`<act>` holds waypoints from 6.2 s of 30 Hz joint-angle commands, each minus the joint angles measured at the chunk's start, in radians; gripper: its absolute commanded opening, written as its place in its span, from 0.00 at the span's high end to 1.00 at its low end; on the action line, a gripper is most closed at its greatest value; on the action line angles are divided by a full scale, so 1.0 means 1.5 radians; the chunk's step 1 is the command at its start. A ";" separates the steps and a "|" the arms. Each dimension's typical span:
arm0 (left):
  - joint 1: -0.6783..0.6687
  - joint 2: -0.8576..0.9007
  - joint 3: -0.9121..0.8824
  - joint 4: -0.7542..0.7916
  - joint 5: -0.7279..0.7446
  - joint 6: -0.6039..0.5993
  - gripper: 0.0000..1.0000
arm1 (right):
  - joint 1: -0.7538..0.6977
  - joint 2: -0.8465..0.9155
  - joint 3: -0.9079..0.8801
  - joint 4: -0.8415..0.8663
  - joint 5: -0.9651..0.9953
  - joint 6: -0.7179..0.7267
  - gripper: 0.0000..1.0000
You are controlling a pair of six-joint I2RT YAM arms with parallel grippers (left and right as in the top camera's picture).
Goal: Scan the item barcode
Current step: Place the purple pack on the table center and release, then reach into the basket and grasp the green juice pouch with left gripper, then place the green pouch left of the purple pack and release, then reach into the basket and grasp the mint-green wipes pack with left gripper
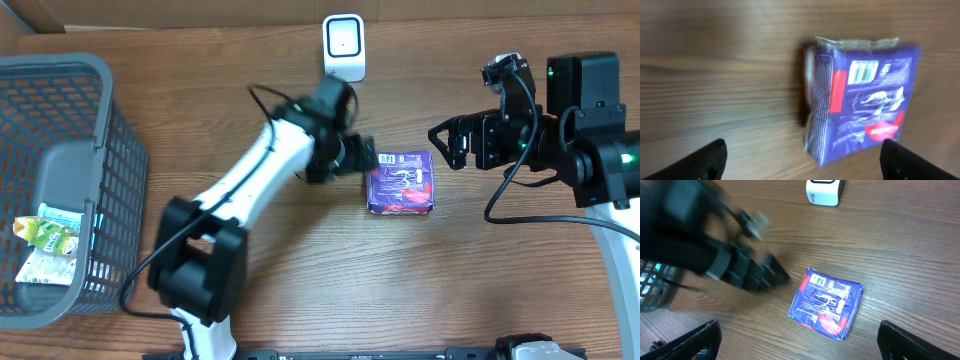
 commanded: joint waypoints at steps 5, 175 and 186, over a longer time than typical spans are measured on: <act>0.107 -0.165 0.253 -0.205 -0.226 0.037 0.04 | 0.003 -0.004 0.014 0.002 -0.003 0.000 0.00; 0.822 -0.241 0.134 -0.241 -0.239 0.050 0.19 | 0.003 0.005 0.011 -0.031 0.026 0.000 0.00; 0.829 -0.120 -0.011 -0.085 -0.250 0.048 0.24 | 0.003 0.005 0.011 -0.036 0.026 0.000 0.00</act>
